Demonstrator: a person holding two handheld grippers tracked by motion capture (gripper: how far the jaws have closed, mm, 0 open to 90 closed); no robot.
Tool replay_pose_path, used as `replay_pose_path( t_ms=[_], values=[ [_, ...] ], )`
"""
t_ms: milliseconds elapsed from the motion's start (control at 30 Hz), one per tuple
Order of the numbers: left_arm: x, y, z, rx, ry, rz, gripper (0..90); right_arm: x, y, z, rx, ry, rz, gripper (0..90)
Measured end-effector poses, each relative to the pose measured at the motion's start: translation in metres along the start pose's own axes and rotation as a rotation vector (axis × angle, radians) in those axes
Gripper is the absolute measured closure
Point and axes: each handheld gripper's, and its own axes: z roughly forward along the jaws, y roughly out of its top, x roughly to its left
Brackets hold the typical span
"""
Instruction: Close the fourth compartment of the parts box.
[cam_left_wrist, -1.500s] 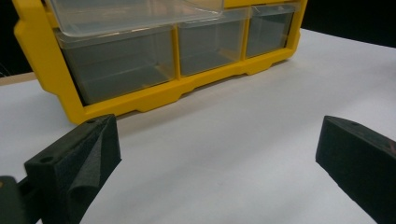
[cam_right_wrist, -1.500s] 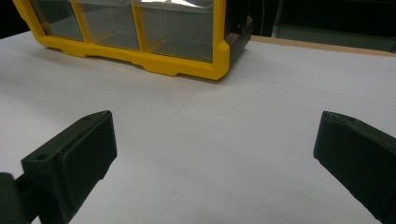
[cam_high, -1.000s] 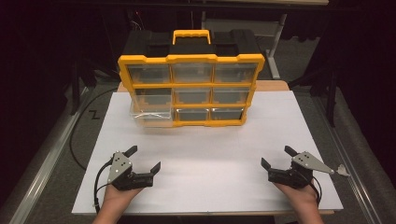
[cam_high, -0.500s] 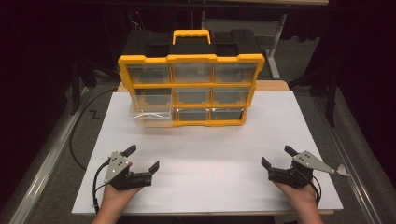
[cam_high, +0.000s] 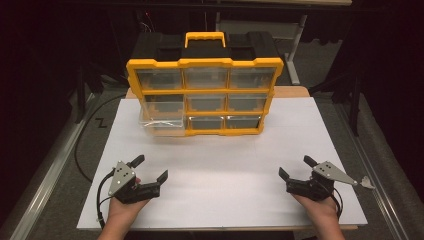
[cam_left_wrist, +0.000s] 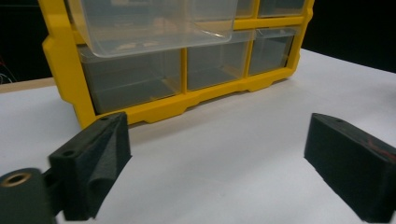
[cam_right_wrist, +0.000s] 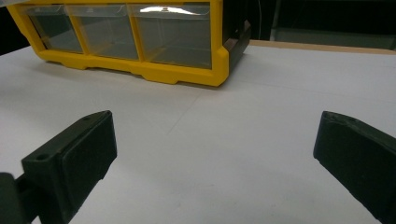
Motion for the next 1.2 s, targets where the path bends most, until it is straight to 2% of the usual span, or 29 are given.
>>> replay_pose_path(
  t_ms=[100, 267, 367, 633, 933, 1200],
  values=[
    [0.0003, 0.0008, -0.0031, -0.017, 0.022, 0.006, 15.0, -0.0001, -0.0004, 0.0004, 0.003, -0.001, 0.002, 0.6],
    [0.0016, 0.0011, -0.0044, -0.020, 0.036, -0.001, 16.5, 0.0000, -0.0004, 0.0007, 0.003, -0.003, 0.001, 0.6],
    [0.0016, 0.0006, -0.0059, -0.030, 0.041, 0.005, 21.0, 0.0002, -0.0005, 0.0009, 0.006, -0.003, 0.000, 0.7],
    [-0.0003, -0.0015, -0.0049, -0.026, 0.013, 0.011, 33.0, 0.0006, -0.0009, 0.0016, 0.009, -0.002, -0.005, 0.7],
    [-0.0014, -0.0019, -0.0064, -0.034, 0.024, 0.020, 41.8, 0.0009, -0.0013, 0.0022, 0.013, 0.000, -0.004, 0.7],
    [-0.0010, -0.0020, -0.0080, -0.033, 0.030, 0.029, 58.7, 0.0021, -0.0016, 0.0036, 0.012, 0.001, -0.001, 0.7]
  ],
)
